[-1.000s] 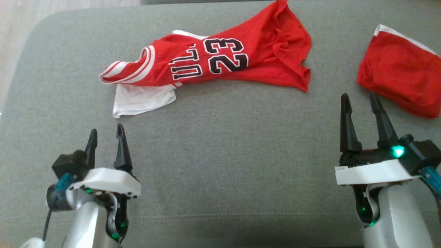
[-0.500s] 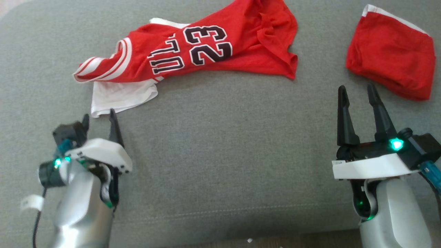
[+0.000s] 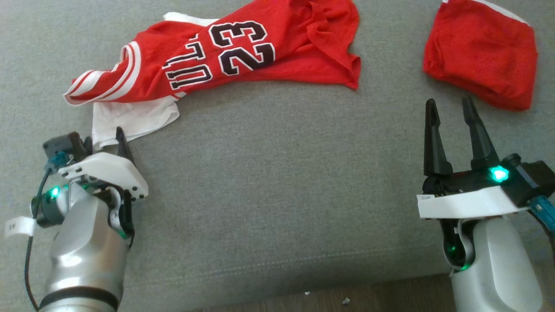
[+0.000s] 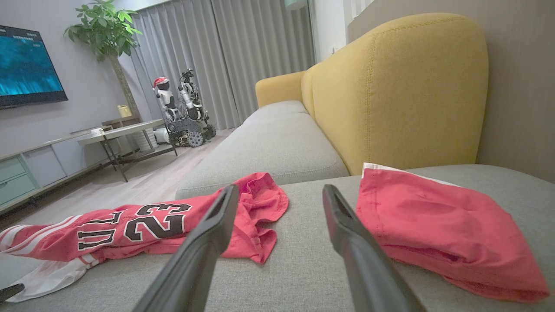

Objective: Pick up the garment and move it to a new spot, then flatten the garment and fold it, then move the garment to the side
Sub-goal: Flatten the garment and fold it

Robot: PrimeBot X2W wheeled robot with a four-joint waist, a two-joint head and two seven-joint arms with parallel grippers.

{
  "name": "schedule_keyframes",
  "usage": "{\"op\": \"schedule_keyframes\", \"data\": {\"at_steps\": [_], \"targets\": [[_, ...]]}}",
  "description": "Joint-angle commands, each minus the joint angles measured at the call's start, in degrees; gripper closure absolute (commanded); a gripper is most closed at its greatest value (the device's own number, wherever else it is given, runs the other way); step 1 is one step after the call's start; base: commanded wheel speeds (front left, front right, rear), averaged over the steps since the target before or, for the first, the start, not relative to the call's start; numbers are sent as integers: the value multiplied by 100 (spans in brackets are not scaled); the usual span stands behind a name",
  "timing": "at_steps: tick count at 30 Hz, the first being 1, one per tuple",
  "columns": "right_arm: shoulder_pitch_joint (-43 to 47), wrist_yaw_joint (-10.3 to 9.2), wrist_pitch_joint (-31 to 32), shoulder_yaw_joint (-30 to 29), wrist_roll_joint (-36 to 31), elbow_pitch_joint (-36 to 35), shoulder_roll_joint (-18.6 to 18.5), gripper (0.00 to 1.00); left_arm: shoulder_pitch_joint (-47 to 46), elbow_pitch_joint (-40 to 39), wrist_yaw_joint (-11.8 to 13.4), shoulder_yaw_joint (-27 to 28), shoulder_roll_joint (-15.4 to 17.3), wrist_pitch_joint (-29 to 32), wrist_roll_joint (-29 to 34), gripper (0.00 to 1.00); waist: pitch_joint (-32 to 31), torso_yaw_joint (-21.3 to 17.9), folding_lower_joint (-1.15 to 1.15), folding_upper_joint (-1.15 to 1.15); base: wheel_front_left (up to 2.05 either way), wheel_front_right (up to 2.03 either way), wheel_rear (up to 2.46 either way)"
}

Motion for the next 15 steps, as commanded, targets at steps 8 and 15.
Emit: {"op": "schedule_keyframes", "data": {"at_steps": [8, 15], "targets": [[-156, 36, -64, 89, 44, -136, 20, 0, -410, 429, 35, 127, 283, 93, -64, 0, 30, -15, 0, 0, 0, 0, 0], [-186, 36, -69, 85, 3, -163, 20, 0, -605, 792, -60, 88, 297, 200, -133, 0, 117, 8, 0, 0, 0, 0, 0]]}}
